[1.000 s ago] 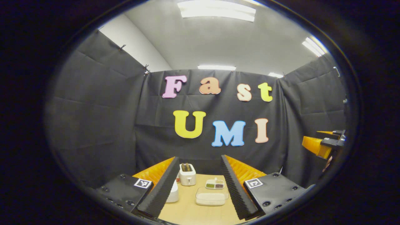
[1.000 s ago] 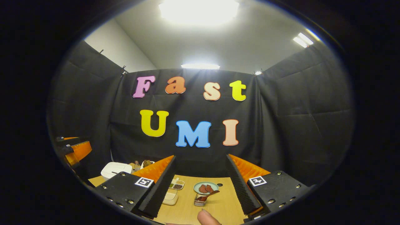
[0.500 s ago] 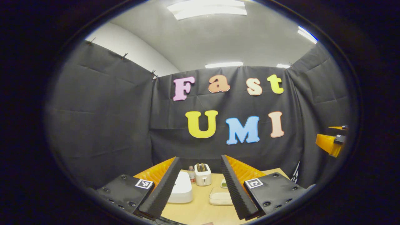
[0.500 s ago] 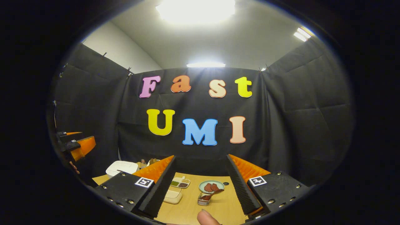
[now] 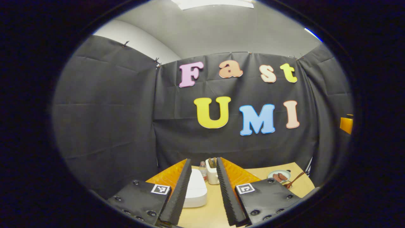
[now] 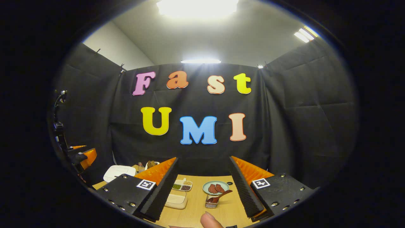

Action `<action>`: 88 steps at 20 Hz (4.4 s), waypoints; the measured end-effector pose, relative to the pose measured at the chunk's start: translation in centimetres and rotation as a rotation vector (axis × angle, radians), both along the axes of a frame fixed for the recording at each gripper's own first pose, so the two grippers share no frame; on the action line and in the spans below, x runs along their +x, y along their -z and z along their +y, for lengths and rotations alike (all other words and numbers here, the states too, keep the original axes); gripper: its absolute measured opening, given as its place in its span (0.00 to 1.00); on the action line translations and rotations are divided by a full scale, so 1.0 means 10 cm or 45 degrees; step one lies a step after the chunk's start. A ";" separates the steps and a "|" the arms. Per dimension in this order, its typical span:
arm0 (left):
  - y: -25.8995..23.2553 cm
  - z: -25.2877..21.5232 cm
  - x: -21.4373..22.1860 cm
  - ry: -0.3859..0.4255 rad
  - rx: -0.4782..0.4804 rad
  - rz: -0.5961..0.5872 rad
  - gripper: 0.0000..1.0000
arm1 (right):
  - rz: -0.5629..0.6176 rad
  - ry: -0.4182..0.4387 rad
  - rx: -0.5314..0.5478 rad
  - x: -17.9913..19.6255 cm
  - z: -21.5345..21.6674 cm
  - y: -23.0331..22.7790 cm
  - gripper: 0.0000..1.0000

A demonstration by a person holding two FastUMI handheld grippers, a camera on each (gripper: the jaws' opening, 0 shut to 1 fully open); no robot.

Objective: Close the left gripper, press the button to open the rice cooker; take a wooden spoon from the chopstick holder with the right hand, scoop a spoonful of rice and pour it into the rice cooker, then put the wooden spoon back into the chopstick holder.

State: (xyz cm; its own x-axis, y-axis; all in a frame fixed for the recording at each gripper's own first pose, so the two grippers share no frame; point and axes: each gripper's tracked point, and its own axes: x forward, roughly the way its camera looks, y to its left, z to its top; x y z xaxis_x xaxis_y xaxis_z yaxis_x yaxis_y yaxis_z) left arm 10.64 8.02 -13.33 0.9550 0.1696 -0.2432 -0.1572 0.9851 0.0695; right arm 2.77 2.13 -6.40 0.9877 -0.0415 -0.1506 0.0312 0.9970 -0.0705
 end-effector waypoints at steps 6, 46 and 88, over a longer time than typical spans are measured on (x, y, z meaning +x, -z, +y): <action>0.81 0.61 0.56 -0.061 -0.038 0.159 0.36 | 0.050 0.028 -0.066 0.06 0.50 0.12 0.95; 2.53 1.34 1.58 -0.306 -0.041 0.366 0.10 | 0.253 -0.018 -0.134 0.09 0.81 0.61 0.94; 0.86 -0.16 -0.73 -0.307 0.020 0.174 0.79 | 0.603 0.142 0.452 1.43 -1.46 3.55 0.88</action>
